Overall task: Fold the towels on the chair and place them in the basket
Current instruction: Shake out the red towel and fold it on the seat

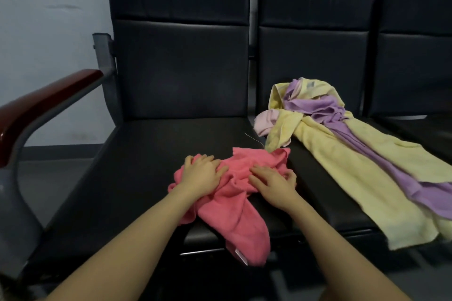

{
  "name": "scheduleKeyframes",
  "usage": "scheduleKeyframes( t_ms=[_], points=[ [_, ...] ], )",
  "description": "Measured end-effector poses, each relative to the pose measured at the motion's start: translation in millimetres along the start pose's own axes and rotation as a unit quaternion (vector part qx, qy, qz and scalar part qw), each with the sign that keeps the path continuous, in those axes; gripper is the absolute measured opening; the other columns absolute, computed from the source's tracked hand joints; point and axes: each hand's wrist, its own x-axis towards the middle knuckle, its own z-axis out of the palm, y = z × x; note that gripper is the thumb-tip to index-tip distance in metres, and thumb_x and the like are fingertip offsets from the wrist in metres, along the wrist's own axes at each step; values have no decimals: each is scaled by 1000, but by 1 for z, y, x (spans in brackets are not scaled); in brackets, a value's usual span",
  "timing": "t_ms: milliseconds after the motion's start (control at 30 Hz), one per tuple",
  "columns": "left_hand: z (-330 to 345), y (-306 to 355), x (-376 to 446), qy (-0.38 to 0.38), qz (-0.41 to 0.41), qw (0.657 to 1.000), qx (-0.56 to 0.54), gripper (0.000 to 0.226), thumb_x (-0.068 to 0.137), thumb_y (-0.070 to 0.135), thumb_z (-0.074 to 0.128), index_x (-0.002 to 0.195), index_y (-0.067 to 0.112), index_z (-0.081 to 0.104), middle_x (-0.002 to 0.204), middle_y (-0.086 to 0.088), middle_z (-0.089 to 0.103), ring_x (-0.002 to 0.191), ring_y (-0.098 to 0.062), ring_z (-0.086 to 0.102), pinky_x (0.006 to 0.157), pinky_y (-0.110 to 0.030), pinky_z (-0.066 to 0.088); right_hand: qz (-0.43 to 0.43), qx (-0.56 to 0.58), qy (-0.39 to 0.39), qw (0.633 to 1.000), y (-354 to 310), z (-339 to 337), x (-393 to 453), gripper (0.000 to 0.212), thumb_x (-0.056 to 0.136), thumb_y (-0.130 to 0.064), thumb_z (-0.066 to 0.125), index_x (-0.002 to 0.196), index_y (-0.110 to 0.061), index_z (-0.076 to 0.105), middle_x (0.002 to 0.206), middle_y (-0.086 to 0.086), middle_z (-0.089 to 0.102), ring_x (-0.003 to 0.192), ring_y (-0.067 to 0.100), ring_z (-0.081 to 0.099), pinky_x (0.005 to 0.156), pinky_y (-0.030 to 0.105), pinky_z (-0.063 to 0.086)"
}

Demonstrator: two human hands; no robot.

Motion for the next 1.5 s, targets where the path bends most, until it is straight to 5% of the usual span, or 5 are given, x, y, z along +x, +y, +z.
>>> scheduleKeyframes(
  t_ms=[433,767,1067,1233,1500],
  points=[
    [-11,-46,33,76,-69,991,-86,44,100,45,31,120,21,62,130,3,58,124,-19,46,101,-40,21,-55,85,151,983,-19,15,36,40,77,-60,48,99,-32,66,105,-18,60,103,5,46,85,26,12],
    [2,-42,33,69,-59,986,-140,36,95,32,49,130,24,51,124,-3,60,118,-24,51,96,-36,24,-31,124,58,990,-26,1,23,17,89,-33,66,73,-39,62,81,-22,63,85,-9,52,89,25,13],
    [-65,-46,20,199,7,874,-443,30,87,16,66,85,46,69,87,15,58,96,-14,60,100,-43,42,-126,370,164,905,-75,-54,19,13,92,-3,59,91,-13,69,84,-8,67,80,-5,60,75,9,43],
    [-86,-15,-13,140,34,821,-553,28,85,22,70,114,23,68,102,8,57,99,-8,57,84,-9,42,-164,421,185,873,-90,-72,15,19,88,-1,63,87,-20,61,74,-6,57,68,4,52,65,20,42],
    [-70,8,-28,164,26,795,-584,32,79,11,75,111,16,71,96,-4,65,91,-12,63,85,-24,50,-168,398,208,878,-95,-66,4,15,88,3,62,88,-12,58,79,-6,57,70,-5,52,68,11,41]
  ],
)
